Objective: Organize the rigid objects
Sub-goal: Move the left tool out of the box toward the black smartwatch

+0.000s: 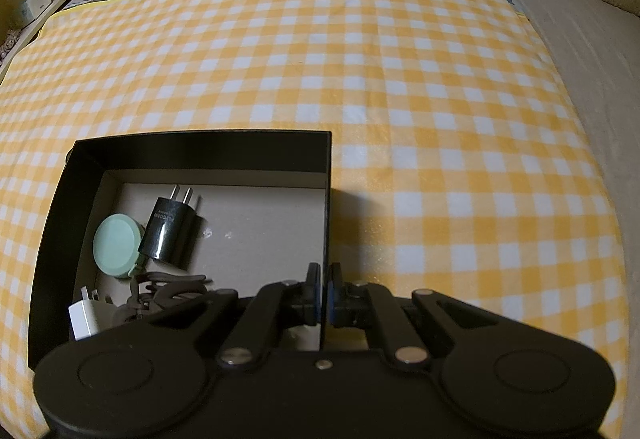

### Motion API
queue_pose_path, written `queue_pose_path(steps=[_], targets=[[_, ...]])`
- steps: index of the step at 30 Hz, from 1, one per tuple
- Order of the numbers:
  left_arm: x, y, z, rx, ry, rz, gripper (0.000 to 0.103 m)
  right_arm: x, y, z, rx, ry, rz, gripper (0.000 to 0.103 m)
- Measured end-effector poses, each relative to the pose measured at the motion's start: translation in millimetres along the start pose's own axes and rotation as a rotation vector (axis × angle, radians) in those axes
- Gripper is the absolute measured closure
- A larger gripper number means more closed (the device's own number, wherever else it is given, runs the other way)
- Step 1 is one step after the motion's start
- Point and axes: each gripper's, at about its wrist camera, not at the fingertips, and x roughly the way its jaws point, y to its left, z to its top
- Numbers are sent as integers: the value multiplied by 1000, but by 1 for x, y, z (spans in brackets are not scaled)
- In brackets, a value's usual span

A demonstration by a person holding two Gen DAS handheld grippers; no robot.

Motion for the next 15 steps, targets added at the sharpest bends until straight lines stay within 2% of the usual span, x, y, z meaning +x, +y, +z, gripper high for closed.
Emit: queue_pose_path(steps=[10,15], targets=[[4,59,20,-102,-66,88,0,1,-3,1,0,1,-1,100],[28,87,25,-142,-23,150,0,1,-4,1,0,2,-1,100]])
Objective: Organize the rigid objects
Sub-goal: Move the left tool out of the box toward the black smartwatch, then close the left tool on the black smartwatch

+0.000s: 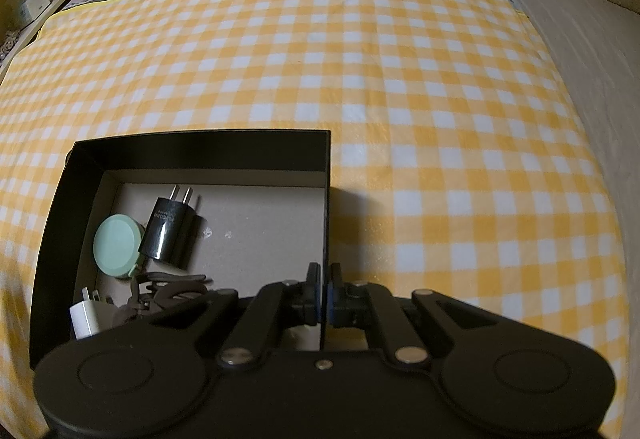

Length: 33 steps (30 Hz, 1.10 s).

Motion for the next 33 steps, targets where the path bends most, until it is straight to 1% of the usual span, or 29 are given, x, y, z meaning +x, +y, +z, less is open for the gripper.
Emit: queue_pose_path(steps=[4,7,9,13,15,21,28,30,33], targets=[[27,12,3,-68,57,26,0,0,1,1,0,0,0,100],[49,15,4,-137,104,38,1,0,1,1,-1,-1,0,100],[63,15,4,-189,133,45,1,0,1,1,-4,-1,4,99],[87,7,4,-237,164,69,6,0,-2,1,-7,0,2,99],[98,2,3,-238,175,84,7,0,0,1,-1,0,5,99],[126,-10,0,-229,210,107,8,0,-6,-3,-9,-2,13,99],[150,-11,-4,-220,229,184,8,-2,-7,-10,-14,-2,18,98],[158,-10,-4,-208,236,201,8,-3,-3,-9,-13,-2,18,98],[160,-13,-7,-173,236,225,8,-6,-2,-11,-13,0,22,98]])
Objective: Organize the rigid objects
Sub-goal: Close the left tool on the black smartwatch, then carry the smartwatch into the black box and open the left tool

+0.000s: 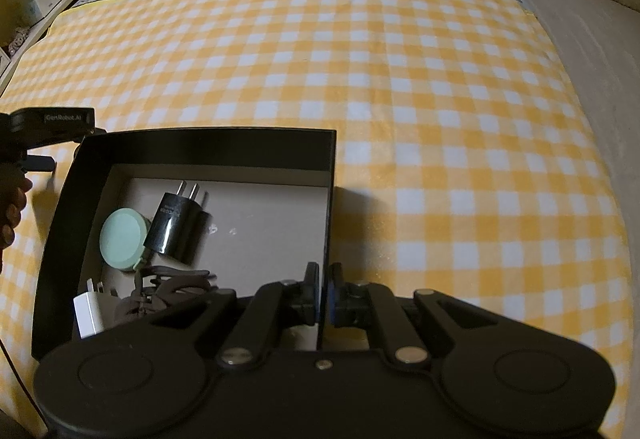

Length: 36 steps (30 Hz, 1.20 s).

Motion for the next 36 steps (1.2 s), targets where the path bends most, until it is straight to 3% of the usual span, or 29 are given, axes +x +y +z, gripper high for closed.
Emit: queue_pose_path(steps=[8,11,14,19,20,28,36], targets=[[-3,25,-14,19,22,58,8,-1,-1,0,0,0,0,98],[-5,36,-16,17,17,48,16,-1,-1,1,-1,1,-2,98],[-6,41,-12,25,8,45,25,-1,-1,0,-1,2,-3,98],[-10,35,-8,55,3,21,59,1,0,1,0,3,-2,98],[-10,33,-8,63,2,11,61,0,-1,0,0,3,-1,98],[-18,25,-14,112,-16,-33,61,0,-1,2,1,4,-2,98],[-51,23,-14,136,-89,-71,62,0,-1,3,-1,4,-4,98]])
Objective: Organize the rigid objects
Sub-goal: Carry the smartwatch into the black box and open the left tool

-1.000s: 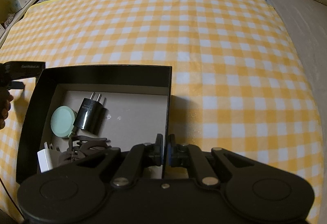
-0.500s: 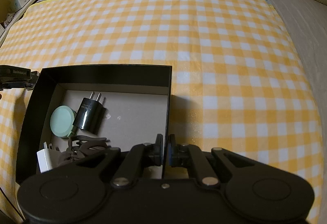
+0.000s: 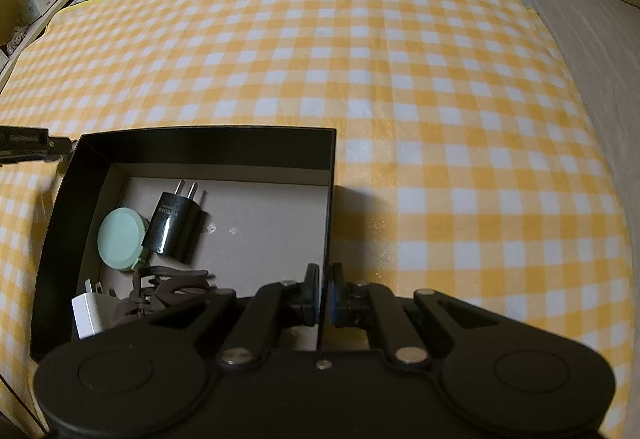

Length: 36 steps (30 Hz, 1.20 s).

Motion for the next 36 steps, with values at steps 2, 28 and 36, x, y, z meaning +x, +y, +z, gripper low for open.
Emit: queue_pose_path(steps=[2,28,36], targets=[[-11,-2,2,6,-22,-17,62,0,0,-1,0,1,-2,98],[16,-5,-34,99,133,-32,56,7,4,-1,-1,7,-13,98],[37,1,-8,126,130,-20,62,6,4,0,-2,8,-13,98]])
